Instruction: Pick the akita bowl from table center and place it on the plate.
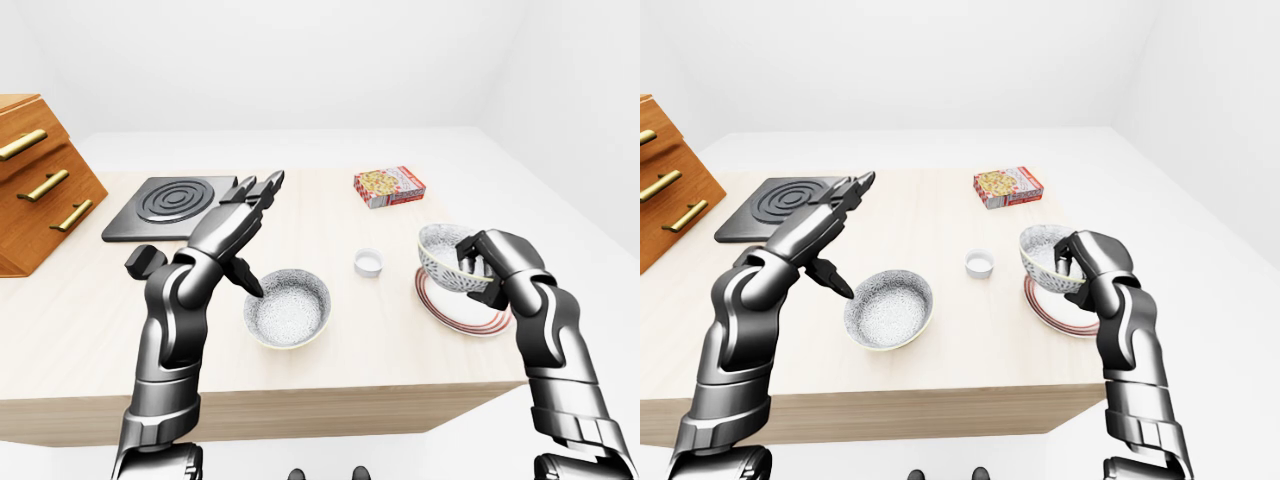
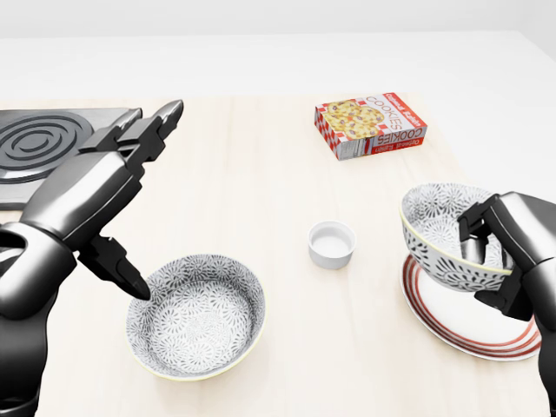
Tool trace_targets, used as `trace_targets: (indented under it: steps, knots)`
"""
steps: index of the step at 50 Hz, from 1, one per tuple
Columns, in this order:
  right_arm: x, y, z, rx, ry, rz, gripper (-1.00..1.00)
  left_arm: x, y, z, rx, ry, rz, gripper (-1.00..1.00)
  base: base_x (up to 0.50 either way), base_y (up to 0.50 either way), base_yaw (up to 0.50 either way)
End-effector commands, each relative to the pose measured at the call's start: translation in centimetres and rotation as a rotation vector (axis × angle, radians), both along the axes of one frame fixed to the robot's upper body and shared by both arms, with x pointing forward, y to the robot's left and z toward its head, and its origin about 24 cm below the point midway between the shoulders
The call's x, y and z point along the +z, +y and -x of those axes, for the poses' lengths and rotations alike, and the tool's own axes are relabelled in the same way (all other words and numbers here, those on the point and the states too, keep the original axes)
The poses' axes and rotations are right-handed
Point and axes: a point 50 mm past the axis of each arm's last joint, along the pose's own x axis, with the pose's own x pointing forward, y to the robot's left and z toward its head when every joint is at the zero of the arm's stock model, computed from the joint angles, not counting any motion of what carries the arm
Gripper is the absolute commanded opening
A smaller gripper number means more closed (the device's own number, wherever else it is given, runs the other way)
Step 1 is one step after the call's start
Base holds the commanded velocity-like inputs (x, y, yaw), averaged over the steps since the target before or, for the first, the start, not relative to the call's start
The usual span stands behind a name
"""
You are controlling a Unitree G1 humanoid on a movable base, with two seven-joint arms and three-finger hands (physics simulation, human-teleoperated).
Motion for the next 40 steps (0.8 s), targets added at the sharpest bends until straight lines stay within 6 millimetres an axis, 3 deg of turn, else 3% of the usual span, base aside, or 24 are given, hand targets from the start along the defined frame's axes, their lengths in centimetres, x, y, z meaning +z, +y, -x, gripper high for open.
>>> trace_targets:
  steps: [1, 22, 29, 40]
  knots:
    - [-0.1, -1.0, -0.2, -0.032, -0.025, 0.12, -1.0, -0.3, 0.0, 0.0, 0.002, 0.007, 0.0, 1.0, 0.0, 0.0, 0.0]
    - [-2.6, -1.8, -1.2, -0.058, 0.024, 0.196, -1.0, -0.8, -0.5, 1.7, 0.005, 0.017, 0.0, 1.0, 0.0, 0.0, 0.0]
    - [-3.5, -1.6, -1.9, -0.059, 0.042, 0.19, -1.0, -0.7, -0.6, 1.8, 0.002, 0.02, 0.003, 1.0, 0.0, 0.0, 0.0]
    - [-4.4, -2.0, -1.6, -0.064, 0.061, 0.196, -1.0, -0.8, -0.5, 1.5, 0.002, 0.024, 0.0, 1.0, 0.0, 0.0, 0.0]
